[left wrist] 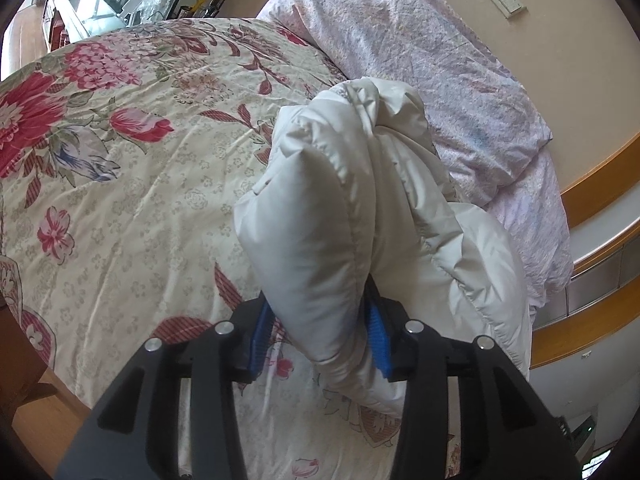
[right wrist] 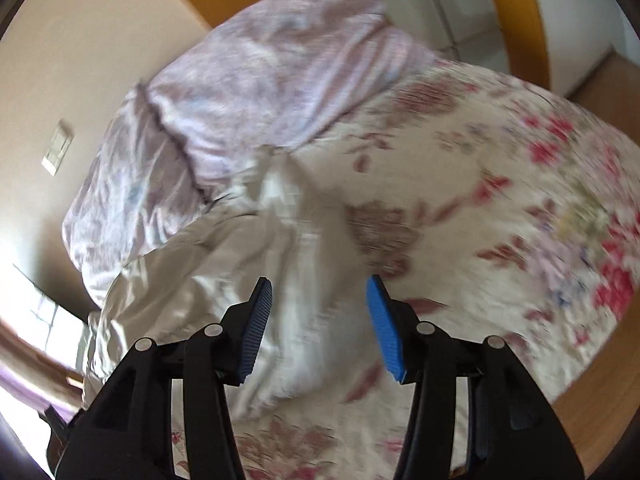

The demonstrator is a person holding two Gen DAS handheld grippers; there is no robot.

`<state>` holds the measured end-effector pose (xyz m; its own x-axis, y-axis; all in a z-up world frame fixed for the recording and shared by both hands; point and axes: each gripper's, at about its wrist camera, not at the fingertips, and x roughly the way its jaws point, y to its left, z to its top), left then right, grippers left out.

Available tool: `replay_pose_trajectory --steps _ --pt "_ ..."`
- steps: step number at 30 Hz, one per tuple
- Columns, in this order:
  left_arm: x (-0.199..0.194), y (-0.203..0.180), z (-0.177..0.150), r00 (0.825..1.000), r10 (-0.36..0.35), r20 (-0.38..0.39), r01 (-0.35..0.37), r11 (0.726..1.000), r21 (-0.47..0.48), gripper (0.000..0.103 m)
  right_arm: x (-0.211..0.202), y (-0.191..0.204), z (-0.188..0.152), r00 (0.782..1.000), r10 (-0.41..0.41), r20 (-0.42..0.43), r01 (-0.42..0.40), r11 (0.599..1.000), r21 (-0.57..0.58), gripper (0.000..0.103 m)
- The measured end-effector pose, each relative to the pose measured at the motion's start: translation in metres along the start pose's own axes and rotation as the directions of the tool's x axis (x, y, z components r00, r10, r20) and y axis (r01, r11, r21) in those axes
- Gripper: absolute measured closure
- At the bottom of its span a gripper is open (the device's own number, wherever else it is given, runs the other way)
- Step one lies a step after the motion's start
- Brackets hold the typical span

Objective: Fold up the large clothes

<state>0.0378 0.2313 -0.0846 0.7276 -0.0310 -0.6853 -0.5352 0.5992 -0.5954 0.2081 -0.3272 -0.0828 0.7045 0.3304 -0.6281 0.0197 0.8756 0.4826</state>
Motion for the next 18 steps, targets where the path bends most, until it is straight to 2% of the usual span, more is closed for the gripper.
replay_pose_trajectory --steps 7,11,18 --pt "0.002 -0.001 0.003 1.0 0.004 -0.011 -0.004 1.0 0.012 0.06 0.02 0.084 -0.006 0.997 0.065 -0.049 -0.072 0.98 -0.184 0.052" --pt "0.002 -0.002 0.003 1.0 0.013 -0.009 -0.013 1.0 0.024 0.06 0.03 0.134 -0.017 0.991 0.097 -0.094 -0.121 0.949 -0.291 0.052" --pt "0.004 -0.001 0.004 1.0 0.02 -0.013 -0.02 0.999 0.036 0.058 0.041 0.179 -0.036 0.985 0.109 -0.135 -0.153 0.909 -0.387 0.051"
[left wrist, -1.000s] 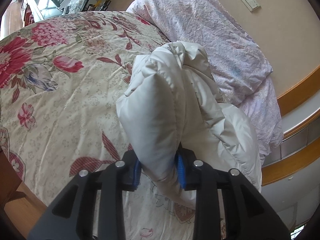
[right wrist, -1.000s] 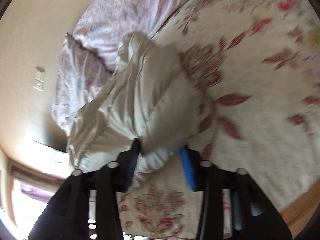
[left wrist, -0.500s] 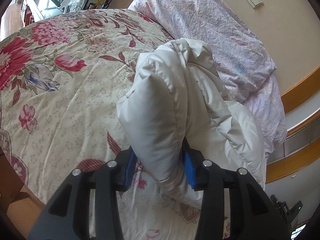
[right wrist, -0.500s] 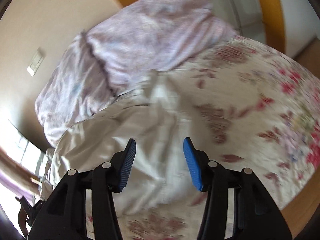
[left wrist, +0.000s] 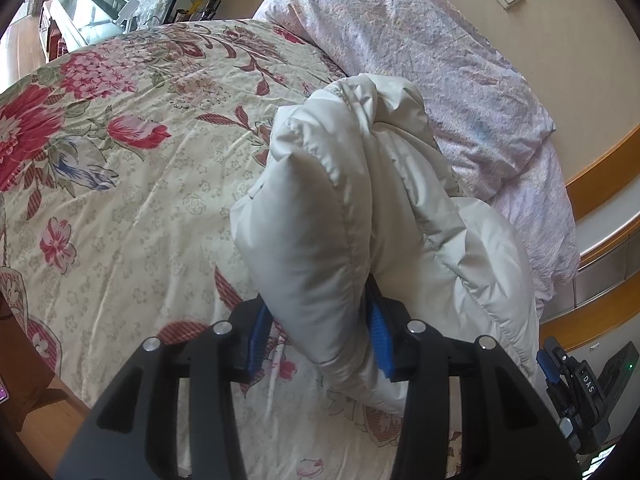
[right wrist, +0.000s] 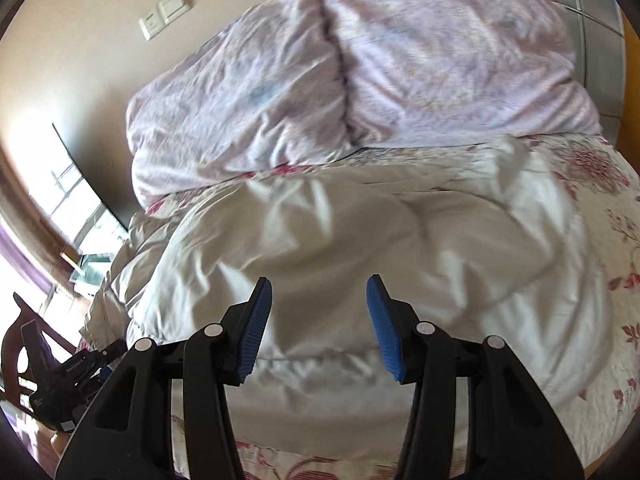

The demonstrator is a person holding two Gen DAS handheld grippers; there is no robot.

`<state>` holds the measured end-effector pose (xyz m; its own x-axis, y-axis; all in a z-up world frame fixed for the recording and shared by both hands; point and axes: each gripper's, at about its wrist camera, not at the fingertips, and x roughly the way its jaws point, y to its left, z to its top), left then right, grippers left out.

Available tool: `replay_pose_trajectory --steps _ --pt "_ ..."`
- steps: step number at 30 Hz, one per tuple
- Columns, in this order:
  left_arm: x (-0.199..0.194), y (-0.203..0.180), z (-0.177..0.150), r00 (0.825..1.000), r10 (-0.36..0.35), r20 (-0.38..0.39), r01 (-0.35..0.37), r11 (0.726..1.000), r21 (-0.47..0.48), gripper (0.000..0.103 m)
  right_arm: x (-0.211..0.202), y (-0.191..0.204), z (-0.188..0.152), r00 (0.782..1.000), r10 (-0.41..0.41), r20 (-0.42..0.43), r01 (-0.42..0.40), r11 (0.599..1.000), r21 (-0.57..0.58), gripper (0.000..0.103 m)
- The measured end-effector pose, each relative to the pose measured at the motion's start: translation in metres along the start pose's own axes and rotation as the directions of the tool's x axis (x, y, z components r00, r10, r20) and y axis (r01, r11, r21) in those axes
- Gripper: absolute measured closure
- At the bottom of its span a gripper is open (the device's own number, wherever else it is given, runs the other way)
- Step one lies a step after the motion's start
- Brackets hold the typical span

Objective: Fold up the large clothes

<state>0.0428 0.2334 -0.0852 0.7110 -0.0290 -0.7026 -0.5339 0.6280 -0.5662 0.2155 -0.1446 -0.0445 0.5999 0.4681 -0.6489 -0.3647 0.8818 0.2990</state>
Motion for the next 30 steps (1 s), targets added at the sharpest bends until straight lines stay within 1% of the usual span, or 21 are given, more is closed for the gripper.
replay_pose_trajectory --steps 5,14,16,17,18,23,30 --pt "0.002 0.0 0.0 1.0 0.006 -0.002 -0.006 1.0 0.005 0.057 0.008 0.014 -0.001 1.0 0.008 -0.011 -0.008 1.0 -0.028 0.052" --pt "0.003 -0.002 -0.001 1.0 0.025 -0.001 -0.025 0.999 0.02 0.056 0.013 0.025 -0.006 1.0 0.01 -0.024 -0.011 0.998 -0.058 0.052" --pt "0.004 -0.002 0.0 1.0 0.027 -0.002 -0.027 0.999 0.021 0.055 0.016 0.028 -0.008 0.999 0.006 -0.033 -0.008 0.998 -0.067 0.051" --pt "0.004 -0.002 0.0 1.0 0.029 -0.002 -0.029 0.999 0.021 0.054 0.02 0.029 -0.009 0.999 0.002 -0.042 -0.005 0.997 -0.072 0.051" --pt "0.004 -0.001 0.0 1.0 0.028 -0.004 -0.028 0.999 0.02 0.053 0.023 0.03 -0.011 0.999 -0.028 -0.043 0.023 0.994 -0.105 0.051" --pt "0.006 0.001 0.002 1.0 0.02 -0.012 -0.02 1.0 0.012 0.048 0.04 0.032 -0.021 0.994 -0.071 -0.079 0.06 0.989 -0.134 0.049" --pt "0.009 0.004 0.005 1.0 -0.008 -0.022 0.008 1.0 0.001 0.044 0.052 0.032 -0.03 0.99 -0.115 -0.084 0.101 0.981 -0.164 0.047"
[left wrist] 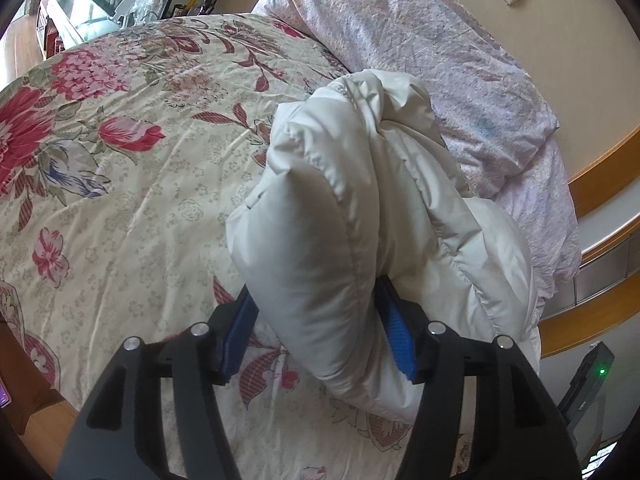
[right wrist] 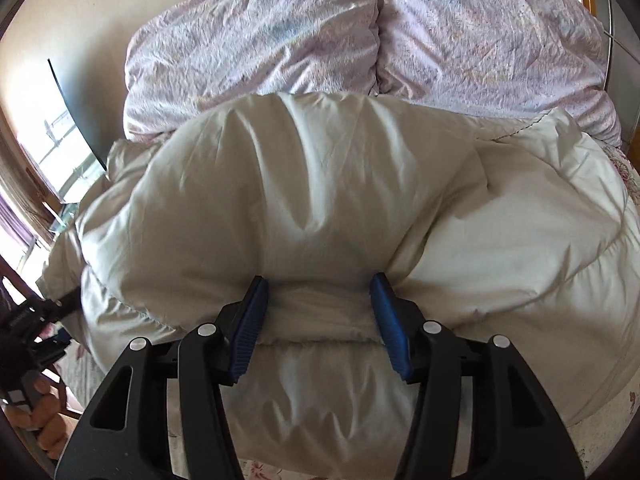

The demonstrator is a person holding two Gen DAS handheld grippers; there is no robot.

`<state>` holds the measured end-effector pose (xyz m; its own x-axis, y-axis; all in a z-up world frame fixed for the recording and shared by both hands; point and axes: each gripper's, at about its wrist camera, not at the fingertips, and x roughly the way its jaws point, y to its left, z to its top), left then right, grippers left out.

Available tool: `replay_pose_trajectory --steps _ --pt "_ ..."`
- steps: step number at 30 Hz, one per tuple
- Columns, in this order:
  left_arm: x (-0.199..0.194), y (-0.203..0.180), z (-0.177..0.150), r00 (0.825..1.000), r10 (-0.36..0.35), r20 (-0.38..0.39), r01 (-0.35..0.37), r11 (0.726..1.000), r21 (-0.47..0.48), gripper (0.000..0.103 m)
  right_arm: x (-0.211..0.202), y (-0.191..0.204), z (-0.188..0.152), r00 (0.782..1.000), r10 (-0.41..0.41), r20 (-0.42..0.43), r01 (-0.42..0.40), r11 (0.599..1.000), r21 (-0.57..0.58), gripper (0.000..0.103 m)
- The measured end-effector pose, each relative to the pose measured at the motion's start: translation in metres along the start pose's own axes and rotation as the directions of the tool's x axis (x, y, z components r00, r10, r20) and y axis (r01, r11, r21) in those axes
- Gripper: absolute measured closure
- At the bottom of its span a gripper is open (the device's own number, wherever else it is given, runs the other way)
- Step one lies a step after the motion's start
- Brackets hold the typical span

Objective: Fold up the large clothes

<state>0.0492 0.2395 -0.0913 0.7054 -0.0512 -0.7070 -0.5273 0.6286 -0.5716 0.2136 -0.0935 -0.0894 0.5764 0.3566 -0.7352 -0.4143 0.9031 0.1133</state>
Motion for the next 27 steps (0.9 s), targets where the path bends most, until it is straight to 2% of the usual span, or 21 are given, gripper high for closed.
replay_pose_trajectory --steps 11,21,24,27 --pt "0.009 0.003 0.007 0.997 -0.07 -0.022 0.07 0.997 -0.034 0.035 0.02 0.004 -0.008 0.999 -0.038 -0.007 0.038 0.999 -0.037 0.046" --pt "0.019 -0.005 0.012 0.997 -0.075 -0.032 0.075 0.997 -0.019 0.03 0.025 0.003 -0.012 1.0 -0.021 -0.006 0.021 0.999 -0.035 0.046" --pt "0.022 -0.005 0.014 0.996 -0.086 -0.036 0.085 0.996 -0.028 0.03 0.026 0.003 -0.012 1.0 -0.02 -0.005 0.02 0.999 -0.035 0.046" --pt "0.022 -0.005 0.016 0.995 -0.099 -0.029 0.097 0.994 -0.04 0.04 0.025 0.003 -0.012 1.0 -0.02 -0.005 0.019 0.999 -0.034 0.046"
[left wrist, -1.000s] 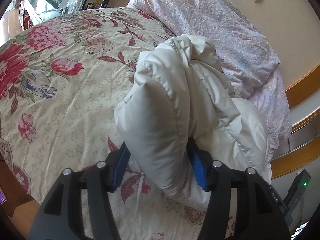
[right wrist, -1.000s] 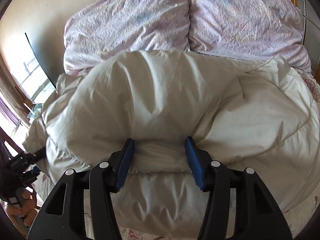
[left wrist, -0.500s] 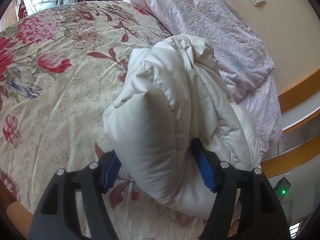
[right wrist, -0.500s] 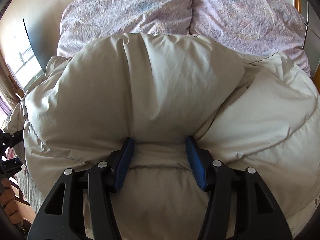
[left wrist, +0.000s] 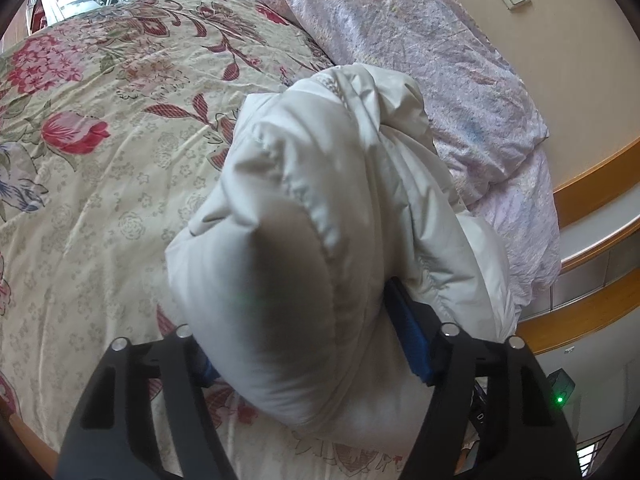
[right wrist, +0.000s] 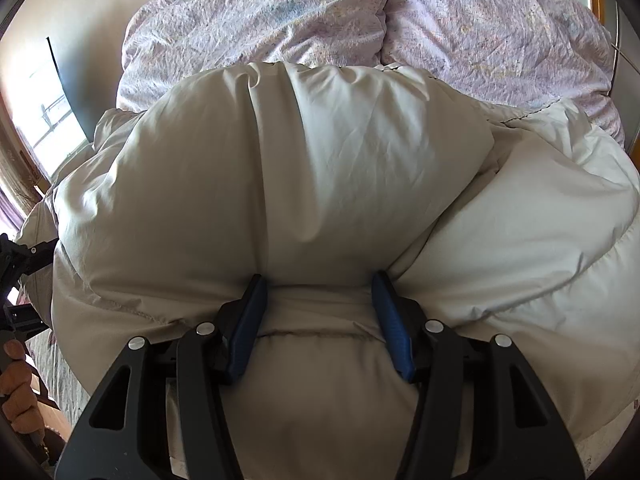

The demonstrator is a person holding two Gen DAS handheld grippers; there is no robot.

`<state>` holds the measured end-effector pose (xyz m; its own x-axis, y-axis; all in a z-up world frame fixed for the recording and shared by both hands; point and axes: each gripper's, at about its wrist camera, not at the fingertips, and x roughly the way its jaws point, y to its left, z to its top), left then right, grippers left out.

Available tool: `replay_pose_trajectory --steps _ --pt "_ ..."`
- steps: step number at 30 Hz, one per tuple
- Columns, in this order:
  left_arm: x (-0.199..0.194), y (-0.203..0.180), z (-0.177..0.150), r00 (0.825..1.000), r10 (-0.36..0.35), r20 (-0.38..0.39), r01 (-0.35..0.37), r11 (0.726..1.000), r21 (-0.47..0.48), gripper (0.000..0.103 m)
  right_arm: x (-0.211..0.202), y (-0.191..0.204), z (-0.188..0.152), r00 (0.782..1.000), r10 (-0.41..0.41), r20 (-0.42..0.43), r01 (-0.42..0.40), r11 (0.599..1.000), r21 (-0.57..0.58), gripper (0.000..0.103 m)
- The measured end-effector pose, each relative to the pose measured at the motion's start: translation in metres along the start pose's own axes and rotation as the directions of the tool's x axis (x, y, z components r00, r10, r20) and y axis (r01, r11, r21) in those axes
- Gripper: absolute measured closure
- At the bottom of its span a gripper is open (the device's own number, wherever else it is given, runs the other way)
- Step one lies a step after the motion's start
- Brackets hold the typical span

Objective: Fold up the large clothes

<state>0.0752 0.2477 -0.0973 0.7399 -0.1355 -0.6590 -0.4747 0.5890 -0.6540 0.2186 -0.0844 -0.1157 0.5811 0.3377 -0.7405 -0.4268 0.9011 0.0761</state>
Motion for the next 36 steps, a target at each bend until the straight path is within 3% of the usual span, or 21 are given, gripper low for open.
replay_pose_trajectory --steps 5,8,14,22,27,36 --pt "-0.009 -0.006 0.004 1.0 -0.016 0.019 0.015 1.0 0.018 0.065 0.0 0.001 -0.001 1.0 -0.001 0.004 0.001 1.0 -0.001 0.046" --pt "-0.017 -0.016 0.005 0.999 -0.018 0.032 0.016 0.998 0.057 0.069 0.0 0.001 -0.001 1.0 0.001 0.005 -0.001 1.0 -0.001 0.046" --pt "-0.035 -0.05 0.004 0.997 -0.033 0.07 0.021 0.987 0.157 0.071 0.0 0.001 -0.001 1.0 -0.002 0.008 0.002 1.0 -0.004 0.046" --pt "-0.056 -0.109 -0.008 0.991 -0.087 0.103 0.052 0.951 0.304 0.071 0.001 0.0 0.0 1.0 0.0 0.011 0.0 1.0 -0.005 0.046" --pt "-0.06 -0.146 -0.021 0.987 -0.129 0.097 0.083 0.92 0.383 0.071 0.002 -0.001 0.0 1.0 0.001 0.016 -0.001 1.0 -0.002 0.046" --pt "-0.05 -0.204 -0.051 0.98 -0.193 0.039 0.145 0.839 0.524 0.07 0.004 -0.005 0.0 1.0 0.013 0.027 -0.013 1.0 0.011 0.046"
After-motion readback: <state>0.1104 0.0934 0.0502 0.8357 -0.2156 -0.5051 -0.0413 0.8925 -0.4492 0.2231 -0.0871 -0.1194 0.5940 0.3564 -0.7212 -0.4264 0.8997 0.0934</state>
